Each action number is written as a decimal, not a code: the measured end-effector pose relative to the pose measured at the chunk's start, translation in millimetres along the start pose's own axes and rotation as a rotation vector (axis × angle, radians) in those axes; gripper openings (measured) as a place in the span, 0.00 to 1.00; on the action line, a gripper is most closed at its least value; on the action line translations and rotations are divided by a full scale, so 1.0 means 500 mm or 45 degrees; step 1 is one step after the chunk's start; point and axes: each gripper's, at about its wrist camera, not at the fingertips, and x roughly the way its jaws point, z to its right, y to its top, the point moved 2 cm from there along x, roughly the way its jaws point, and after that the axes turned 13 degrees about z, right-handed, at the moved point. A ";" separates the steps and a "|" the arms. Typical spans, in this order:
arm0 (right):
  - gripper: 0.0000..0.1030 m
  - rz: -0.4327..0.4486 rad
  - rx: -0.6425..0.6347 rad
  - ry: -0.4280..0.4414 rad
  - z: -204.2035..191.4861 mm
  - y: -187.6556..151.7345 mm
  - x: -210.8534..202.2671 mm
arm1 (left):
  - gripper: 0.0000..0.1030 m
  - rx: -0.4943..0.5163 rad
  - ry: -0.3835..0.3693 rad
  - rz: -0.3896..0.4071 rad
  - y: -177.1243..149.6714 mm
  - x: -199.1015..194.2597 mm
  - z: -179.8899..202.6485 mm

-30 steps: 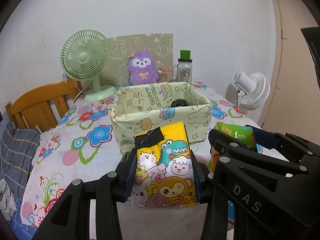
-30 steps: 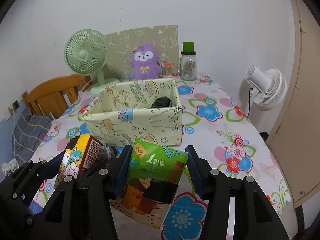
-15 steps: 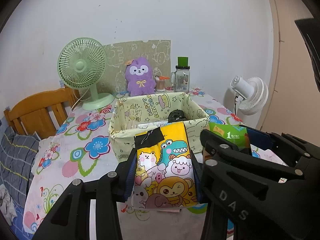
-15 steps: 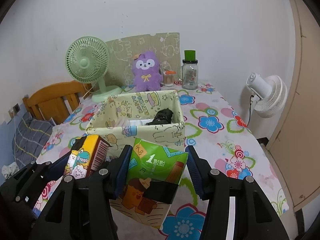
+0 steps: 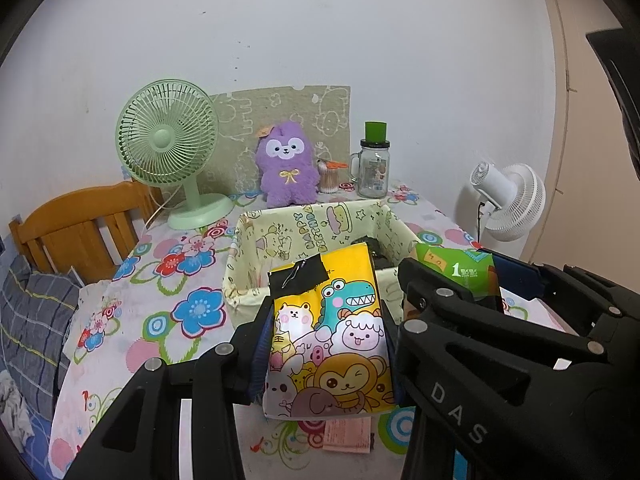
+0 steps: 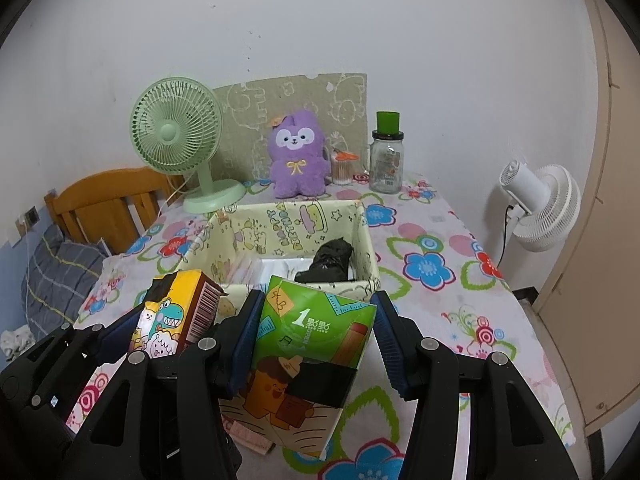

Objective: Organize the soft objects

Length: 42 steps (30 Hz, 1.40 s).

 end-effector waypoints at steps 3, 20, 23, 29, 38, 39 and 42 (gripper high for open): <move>0.55 -0.001 -0.003 -0.004 -0.002 0.006 0.013 | 0.46 0.009 0.005 0.001 0.005 0.014 -0.003; 0.55 0.004 -0.006 -0.017 -0.004 0.030 0.083 | 0.46 0.002 0.007 0.008 0.028 0.081 -0.021; 0.55 0.003 -0.013 -0.017 -0.005 0.033 0.095 | 0.46 -0.008 0.007 0.006 0.030 0.093 -0.025; 0.55 0.000 -0.021 -0.010 -0.008 0.043 0.119 | 0.46 -0.024 0.014 0.000 0.037 0.116 -0.035; 0.55 -0.011 0.005 0.028 -0.013 0.055 0.155 | 0.46 -0.055 0.049 -0.021 0.049 0.146 -0.053; 0.55 -0.011 0.009 0.031 -0.013 0.056 0.160 | 0.46 -0.054 0.052 -0.022 0.051 0.149 -0.055; 0.56 -0.011 0.002 0.041 -0.016 0.059 0.170 | 0.46 -0.043 0.067 -0.028 0.054 0.159 -0.056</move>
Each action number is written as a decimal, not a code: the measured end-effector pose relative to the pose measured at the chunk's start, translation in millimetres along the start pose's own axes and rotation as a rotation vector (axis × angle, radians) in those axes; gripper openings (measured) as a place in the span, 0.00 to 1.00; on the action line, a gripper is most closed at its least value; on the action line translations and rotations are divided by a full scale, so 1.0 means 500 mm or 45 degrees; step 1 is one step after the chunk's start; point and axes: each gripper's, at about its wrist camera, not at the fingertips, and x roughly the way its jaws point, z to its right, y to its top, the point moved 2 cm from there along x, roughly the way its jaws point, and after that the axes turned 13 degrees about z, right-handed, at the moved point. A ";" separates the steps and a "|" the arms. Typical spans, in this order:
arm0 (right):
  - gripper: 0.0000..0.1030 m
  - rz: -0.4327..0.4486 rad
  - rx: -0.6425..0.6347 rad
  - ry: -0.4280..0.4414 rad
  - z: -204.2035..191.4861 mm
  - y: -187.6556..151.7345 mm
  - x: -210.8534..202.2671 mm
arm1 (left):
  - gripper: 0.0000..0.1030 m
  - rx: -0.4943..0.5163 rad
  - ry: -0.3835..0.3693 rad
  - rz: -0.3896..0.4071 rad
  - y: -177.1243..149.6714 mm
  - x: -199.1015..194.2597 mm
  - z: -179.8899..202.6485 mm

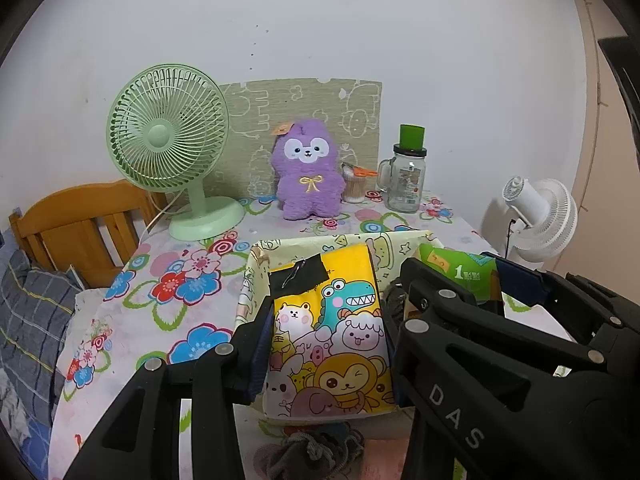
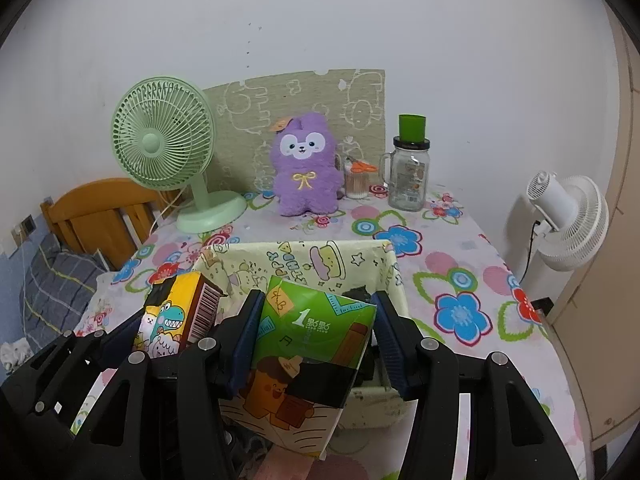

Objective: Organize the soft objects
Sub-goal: 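Lower the yellow pouch and green tissue pack into the box and open both tools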

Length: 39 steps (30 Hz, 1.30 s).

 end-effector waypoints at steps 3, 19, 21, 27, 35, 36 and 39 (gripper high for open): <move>0.56 -0.007 -0.003 0.016 0.000 0.004 0.013 | 0.46 0.008 0.002 -0.008 0.005 0.009 -0.002; 0.56 -0.019 0.014 0.050 0.004 0.014 0.074 | 0.49 0.013 0.033 -0.035 0.014 0.065 -0.017; 0.56 -0.036 0.025 0.052 0.003 0.008 0.086 | 0.51 0.015 0.042 -0.052 0.010 0.074 -0.020; 0.55 -0.066 0.045 0.076 -0.002 0.000 0.111 | 0.73 0.015 0.060 -0.081 0.001 0.091 -0.029; 0.70 -0.098 0.071 0.088 -0.001 -0.010 0.138 | 0.78 0.006 0.084 -0.099 -0.006 0.104 -0.045; 0.74 -0.090 0.073 0.066 0.001 -0.010 0.139 | 0.78 0.006 0.094 -0.095 -0.006 0.103 -0.047; 0.89 -0.070 0.093 0.057 0.008 -0.008 0.134 | 0.83 -0.001 0.086 -0.084 -0.005 0.095 -0.049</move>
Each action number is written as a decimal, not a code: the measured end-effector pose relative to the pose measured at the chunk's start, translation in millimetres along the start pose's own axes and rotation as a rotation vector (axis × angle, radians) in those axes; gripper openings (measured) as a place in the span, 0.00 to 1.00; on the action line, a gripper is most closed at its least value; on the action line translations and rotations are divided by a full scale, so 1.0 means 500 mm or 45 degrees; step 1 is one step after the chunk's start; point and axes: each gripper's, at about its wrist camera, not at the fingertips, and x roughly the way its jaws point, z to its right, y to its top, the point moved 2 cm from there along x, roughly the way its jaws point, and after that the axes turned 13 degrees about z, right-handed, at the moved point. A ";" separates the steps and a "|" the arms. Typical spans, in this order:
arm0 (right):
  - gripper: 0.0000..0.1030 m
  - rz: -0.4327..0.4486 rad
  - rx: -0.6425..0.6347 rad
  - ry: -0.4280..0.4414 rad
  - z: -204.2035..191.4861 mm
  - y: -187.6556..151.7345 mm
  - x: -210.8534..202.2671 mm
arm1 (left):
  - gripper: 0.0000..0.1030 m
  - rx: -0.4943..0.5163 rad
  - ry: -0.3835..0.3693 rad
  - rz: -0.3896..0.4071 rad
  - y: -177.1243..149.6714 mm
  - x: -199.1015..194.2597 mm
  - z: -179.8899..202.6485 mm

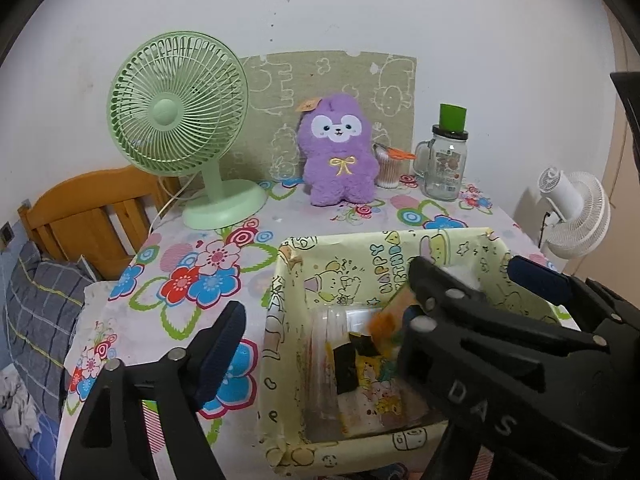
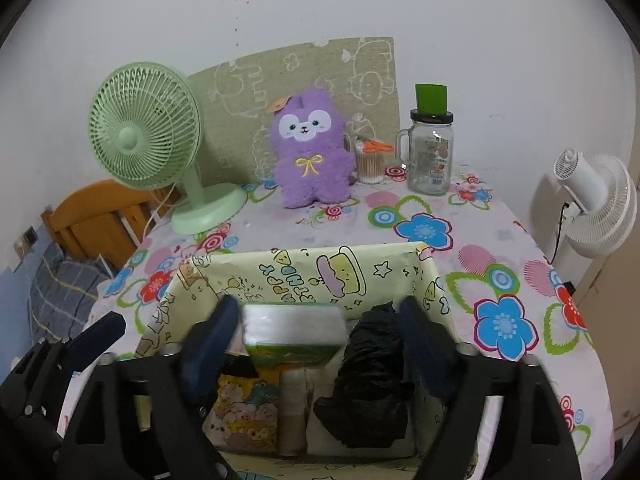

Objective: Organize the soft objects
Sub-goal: 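Lower the yellow pouch and green tissue pack into the box and open both tools, then withdraw both tools from the box toward the grey sock and pink receipt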

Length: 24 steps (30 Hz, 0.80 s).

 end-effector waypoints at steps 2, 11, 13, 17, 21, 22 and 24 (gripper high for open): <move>0.90 0.001 0.006 0.013 -0.001 0.001 -0.007 | 0.85 0.012 -0.007 0.015 0.002 -0.010 0.005; 0.93 0.025 -0.015 0.003 -0.010 0.005 -0.054 | 0.86 0.004 -0.004 0.033 0.005 -0.055 0.011; 0.93 0.041 -0.012 0.001 -0.013 0.006 -0.072 | 0.87 0.005 -0.008 0.043 0.007 -0.068 0.011; 0.99 0.066 -0.036 0.006 -0.023 0.011 -0.101 | 0.88 0.009 -0.006 0.062 0.010 -0.093 0.015; 0.99 0.072 -0.047 0.015 -0.034 0.011 -0.131 | 0.89 0.015 -0.004 0.079 0.012 -0.119 0.020; 0.99 0.073 -0.049 0.014 -0.036 0.010 -0.136 | 0.89 0.016 -0.007 0.082 0.012 -0.125 0.021; 0.99 0.077 -0.050 0.006 -0.038 0.009 -0.151 | 0.89 0.015 -0.009 0.089 0.011 -0.137 0.022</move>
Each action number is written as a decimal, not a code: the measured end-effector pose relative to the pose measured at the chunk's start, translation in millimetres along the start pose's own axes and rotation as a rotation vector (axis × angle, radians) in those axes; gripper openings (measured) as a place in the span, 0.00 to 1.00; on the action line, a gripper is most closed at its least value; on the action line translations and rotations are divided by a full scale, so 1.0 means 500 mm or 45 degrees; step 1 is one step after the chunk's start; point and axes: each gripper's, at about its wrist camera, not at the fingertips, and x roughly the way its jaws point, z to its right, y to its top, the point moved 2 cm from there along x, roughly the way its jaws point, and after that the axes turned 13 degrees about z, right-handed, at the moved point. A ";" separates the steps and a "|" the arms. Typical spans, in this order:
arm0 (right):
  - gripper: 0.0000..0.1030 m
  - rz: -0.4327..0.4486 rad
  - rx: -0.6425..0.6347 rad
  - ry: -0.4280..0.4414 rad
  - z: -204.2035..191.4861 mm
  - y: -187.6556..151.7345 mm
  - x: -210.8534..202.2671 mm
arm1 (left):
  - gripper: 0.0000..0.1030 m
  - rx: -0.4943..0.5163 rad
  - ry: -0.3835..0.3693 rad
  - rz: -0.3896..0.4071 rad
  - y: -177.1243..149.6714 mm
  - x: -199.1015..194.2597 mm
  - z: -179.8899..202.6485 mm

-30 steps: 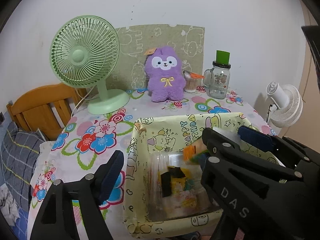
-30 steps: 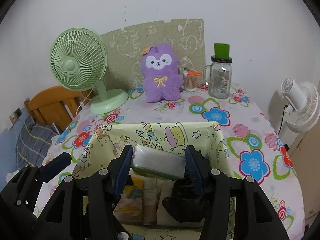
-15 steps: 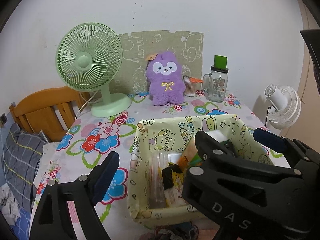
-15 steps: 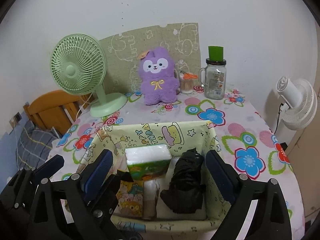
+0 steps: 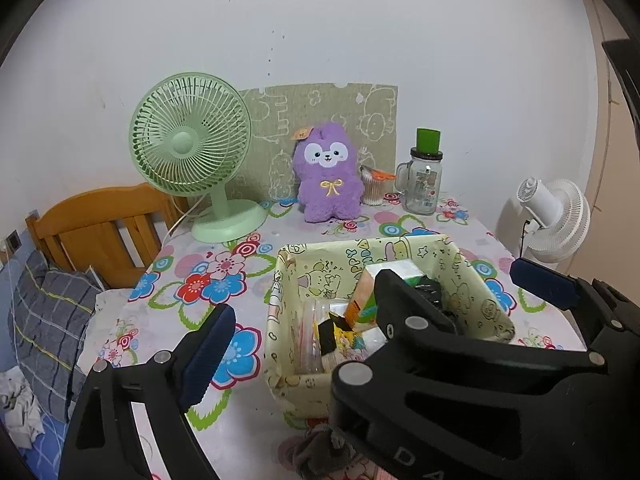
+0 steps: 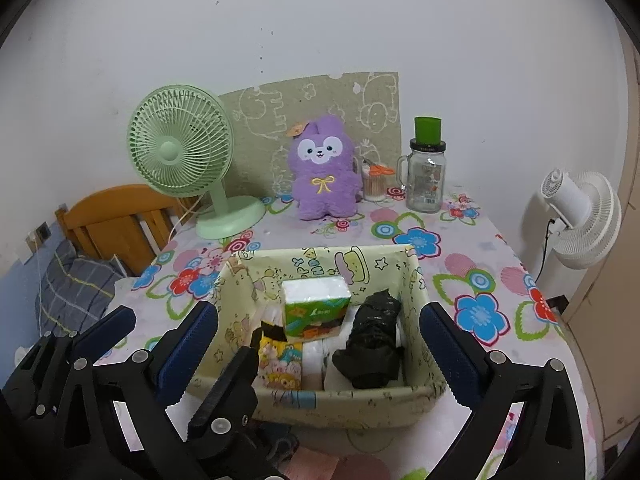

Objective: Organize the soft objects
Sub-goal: 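Withdraw both tools from the box toward the grey sock and pink receipt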

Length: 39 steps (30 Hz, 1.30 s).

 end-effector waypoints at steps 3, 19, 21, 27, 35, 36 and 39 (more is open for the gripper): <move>0.99 0.003 0.000 -0.029 -0.001 0.000 -0.022 | 0.89 -0.003 0.000 0.003 0.000 -0.018 0.003; 1.00 0.031 0.008 -0.085 0.011 -0.002 -0.127 | 0.89 0.015 -0.048 0.033 -0.001 -0.108 0.032; 1.00 0.036 0.008 -0.088 0.013 -0.003 -0.140 | 0.89 0.015 -0.051 0.037 -0.003 -0.117 0.035; 1.00 0.042 0.013 -0.087 0.014 -0.013 -0.167 | 0.89 0.025 -0.051 0.043 -0.010 -0.142 0.037; 1.00 0.038 -0.007 -0.089 0.009 -0.031 -0.181 | 0.89 0.017 -0.069 0.038 -0.030 -0.153 0.040; 1.00 0.036 -0.010 -0.091 0.010 -0.034 -0.182 | 0.89 0.016 -0.071 0.037 -0.033 -0.154 0.041; 1.00 0.037 -0.023 -0.096 0.008 -0.043 -0.185 | 0.89 0.017 -0.082 0.036 -0.042 -0.157 0.041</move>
